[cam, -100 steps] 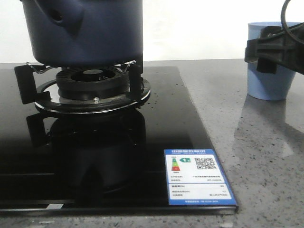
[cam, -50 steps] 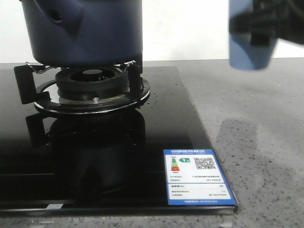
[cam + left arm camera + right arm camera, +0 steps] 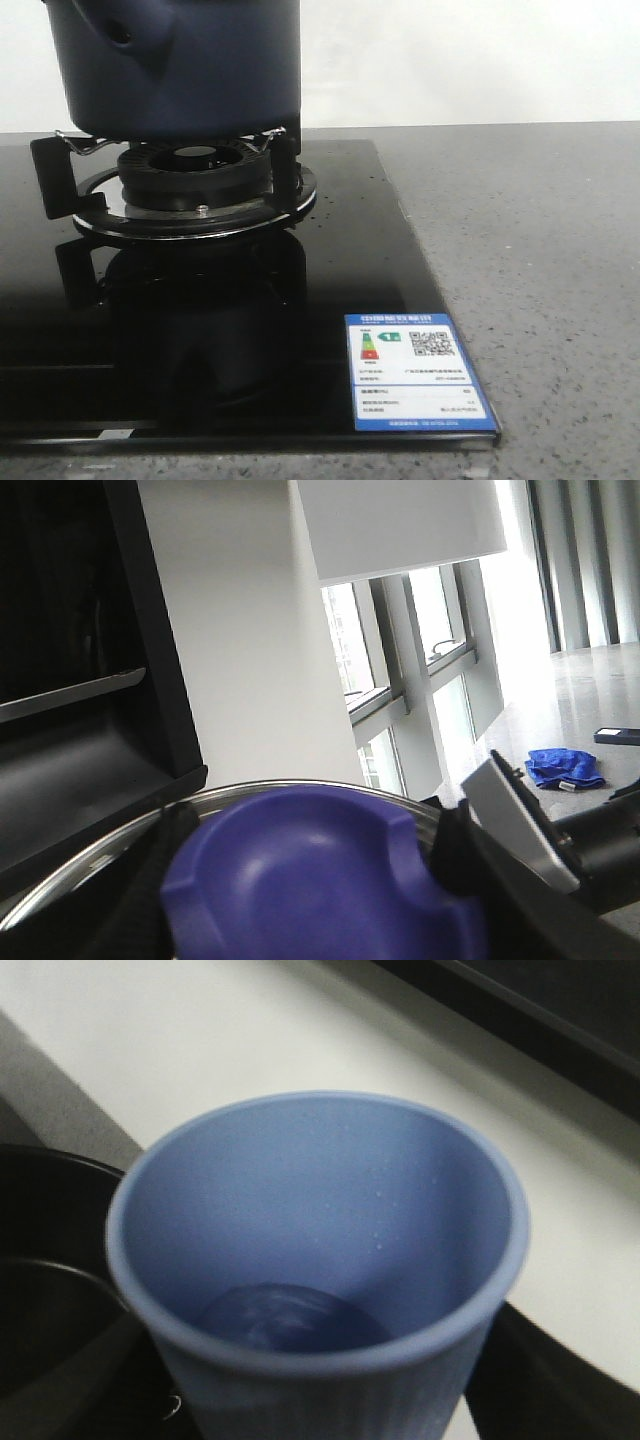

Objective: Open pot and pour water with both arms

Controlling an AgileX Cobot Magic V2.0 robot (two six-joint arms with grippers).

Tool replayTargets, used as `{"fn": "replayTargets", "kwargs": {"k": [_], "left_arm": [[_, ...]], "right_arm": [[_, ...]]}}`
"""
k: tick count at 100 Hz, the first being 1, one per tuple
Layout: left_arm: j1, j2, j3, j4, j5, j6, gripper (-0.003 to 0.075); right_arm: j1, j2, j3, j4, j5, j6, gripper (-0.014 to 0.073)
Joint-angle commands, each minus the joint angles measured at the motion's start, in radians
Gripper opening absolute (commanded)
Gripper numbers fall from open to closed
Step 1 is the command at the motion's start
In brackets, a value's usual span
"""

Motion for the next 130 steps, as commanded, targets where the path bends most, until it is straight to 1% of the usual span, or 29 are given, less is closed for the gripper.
{"fn": "replayTargets", "kwargs": {"k": [1, 8, 16, 25, 36, 66, 73, 90, 104, 111, 122, 126, 130], "left_arm": [[0.002, -0.028, -0.036, -0.085, -0.014, -0.012, 0.0282], [0.002, -0.03, -0.036, -0.085, -0.014, -0.012, 0.0282], [0.002, -0.032, -0.036, -0.085, -0.02, -0.012, 0.0282], [0.002, -0.033, -0.036, -0.087, -0.035, -0.012, 0.0282], [0.002, -0.033, -0.036, -0.091, -0.039, -0.012, 0.0282], [0.002, -0.033, -0.036, -0.091, -0.043, -0.012, 0.0282], [0.002, -0.033, -0.036, -0.091, -0.044, -0.012, 0.0282], [0.002, -0.033, -0.036, -0.091, -0.045, -0.012, 0.0282], [0.002, -0.033, -0.036, -0.091, -0.045, -0.012, 0.0282], [0.002, -0.033, -0.036, -0.091, -0.045, -0.012, 0.0282], [0.002, -0.033, -0.036, -0.091, -0.045, -0.012, 0.0282], [0.002, -0.033, -0.036, -0.091, -0.045, -0.012, 0.0282], [0.002, -0.033, -0.036, -0.091, -0.045, -0.012, 0.0282]], "right_arm": [[0.025, 0.021, -0.112, -0.1, 0.008, -0.009, 0.0268], [0.045, 0.064, -0.167, -0.165, 0.041, -0.009, 0.0268], [0.063, 0.098, -0.201, -0.234, 0.049, -0.009, 0.0268], [0.081, 0.131, -0.218, -0.345, 0.049, -0.009, 0.0268], [0.09, 0.164, -0.223, -0.449, 0.048, -0.009, 0.0268], [0.099, 0.247, -0.271, -0.594, 0.065, -0.009, 0.0268], [0.099, 0.257, -0.284, -0.645, 0.065, -0.009, 0.0268], [0.099, 0.276, -0.287, -0.865, 0.05, -0.009, 0.0268], [0.099, 0.286, -0.287, -0.947, 0.053, -0.009, 0.0268], [0.099, 0.286, -0.287, -0.922, 0.062, -0.009, 0.0268], [0.099, 0.295, -0.287, -0.923, 0.015, -0.009, 0.0268], [0.099, 0.299, -0.287, -0.954, -0.002, -0.009, 0.0268], [0.099, 0.304, -0.287, -1.015, -0.014, -0.009, 0.0268]]}}
